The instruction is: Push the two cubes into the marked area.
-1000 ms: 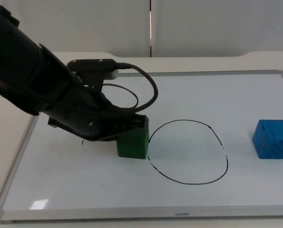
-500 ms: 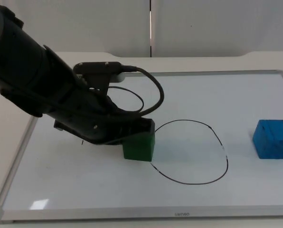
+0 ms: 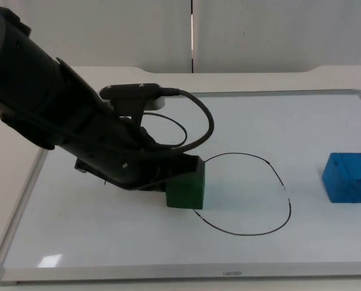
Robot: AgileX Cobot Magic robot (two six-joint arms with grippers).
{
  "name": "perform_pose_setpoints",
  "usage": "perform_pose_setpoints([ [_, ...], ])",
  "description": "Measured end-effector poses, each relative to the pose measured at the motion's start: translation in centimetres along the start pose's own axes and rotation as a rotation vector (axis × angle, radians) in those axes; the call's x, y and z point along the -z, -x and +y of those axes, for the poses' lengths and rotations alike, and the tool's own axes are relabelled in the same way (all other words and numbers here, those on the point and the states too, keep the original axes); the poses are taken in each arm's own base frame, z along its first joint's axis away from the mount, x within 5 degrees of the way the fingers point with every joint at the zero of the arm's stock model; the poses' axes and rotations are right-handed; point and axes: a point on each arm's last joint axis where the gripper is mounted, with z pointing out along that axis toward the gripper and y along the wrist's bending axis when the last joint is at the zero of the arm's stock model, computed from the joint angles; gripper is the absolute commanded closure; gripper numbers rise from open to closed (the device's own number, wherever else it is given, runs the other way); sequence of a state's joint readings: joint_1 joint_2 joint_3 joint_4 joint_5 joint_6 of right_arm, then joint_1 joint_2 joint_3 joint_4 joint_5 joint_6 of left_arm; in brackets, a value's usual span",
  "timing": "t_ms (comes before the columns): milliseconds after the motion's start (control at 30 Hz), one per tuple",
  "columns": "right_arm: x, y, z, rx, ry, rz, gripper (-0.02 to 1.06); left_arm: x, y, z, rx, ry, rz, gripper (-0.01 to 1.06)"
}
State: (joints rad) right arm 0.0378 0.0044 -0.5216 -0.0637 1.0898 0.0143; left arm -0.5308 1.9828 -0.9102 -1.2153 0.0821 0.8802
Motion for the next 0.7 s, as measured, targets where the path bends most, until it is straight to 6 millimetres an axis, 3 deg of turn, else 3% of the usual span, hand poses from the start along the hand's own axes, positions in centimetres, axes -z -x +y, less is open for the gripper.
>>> perform_pose_setpoints([
  [700,0.0,0.0,0.0,0.000,0.000,0.000,-0.01,-0.1,-0.1,-2.8,-0.069,-0.023,-0.024,1.05],
])
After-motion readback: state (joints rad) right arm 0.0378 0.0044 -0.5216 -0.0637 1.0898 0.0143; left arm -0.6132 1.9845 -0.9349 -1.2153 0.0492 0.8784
